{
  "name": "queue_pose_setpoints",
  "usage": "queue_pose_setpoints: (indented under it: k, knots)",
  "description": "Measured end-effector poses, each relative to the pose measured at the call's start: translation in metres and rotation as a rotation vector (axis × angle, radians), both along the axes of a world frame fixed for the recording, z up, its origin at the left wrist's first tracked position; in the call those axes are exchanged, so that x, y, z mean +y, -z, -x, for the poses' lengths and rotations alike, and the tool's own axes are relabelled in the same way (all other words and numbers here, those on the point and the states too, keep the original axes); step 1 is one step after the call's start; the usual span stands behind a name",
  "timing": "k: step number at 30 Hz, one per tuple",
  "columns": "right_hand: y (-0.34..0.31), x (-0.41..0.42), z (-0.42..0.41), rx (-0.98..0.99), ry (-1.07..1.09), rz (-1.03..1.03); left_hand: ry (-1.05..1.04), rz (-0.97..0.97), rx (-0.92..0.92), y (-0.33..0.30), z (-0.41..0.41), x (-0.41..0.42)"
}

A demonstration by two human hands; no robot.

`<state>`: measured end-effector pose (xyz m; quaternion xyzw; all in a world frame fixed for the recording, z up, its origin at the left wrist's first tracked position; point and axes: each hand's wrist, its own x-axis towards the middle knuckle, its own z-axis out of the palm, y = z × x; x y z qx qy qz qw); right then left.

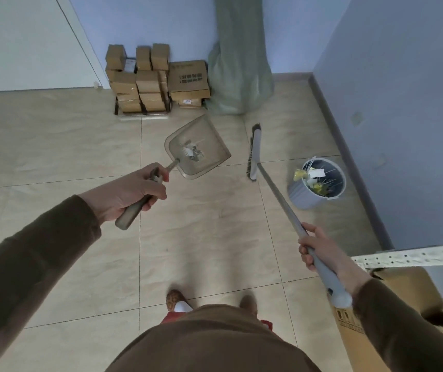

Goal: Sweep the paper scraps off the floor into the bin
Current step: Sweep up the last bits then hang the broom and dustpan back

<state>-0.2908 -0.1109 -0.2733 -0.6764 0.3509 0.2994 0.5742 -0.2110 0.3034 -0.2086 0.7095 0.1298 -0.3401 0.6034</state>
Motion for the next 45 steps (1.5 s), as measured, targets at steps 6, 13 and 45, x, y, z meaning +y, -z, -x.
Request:
queue_pose_setpoints:
  k: [6,13,45]
  knots:
    - [-0.026,-0.070,0.040,-0.185,0.076,0.159,0.267,-0.134,-0.195,-0.009,-0.001,-0.107]
    - [-0.025,-0.140,0.059,-0.232,0.185,0.308,0.636,-0.413,-0.463,0.005,0.013,-0.213]
    - [0.012,-0.210,0.064,-0.138,0.319,0.219,1.217,-1.269,-0.875,0.070,0.043,-0.268]
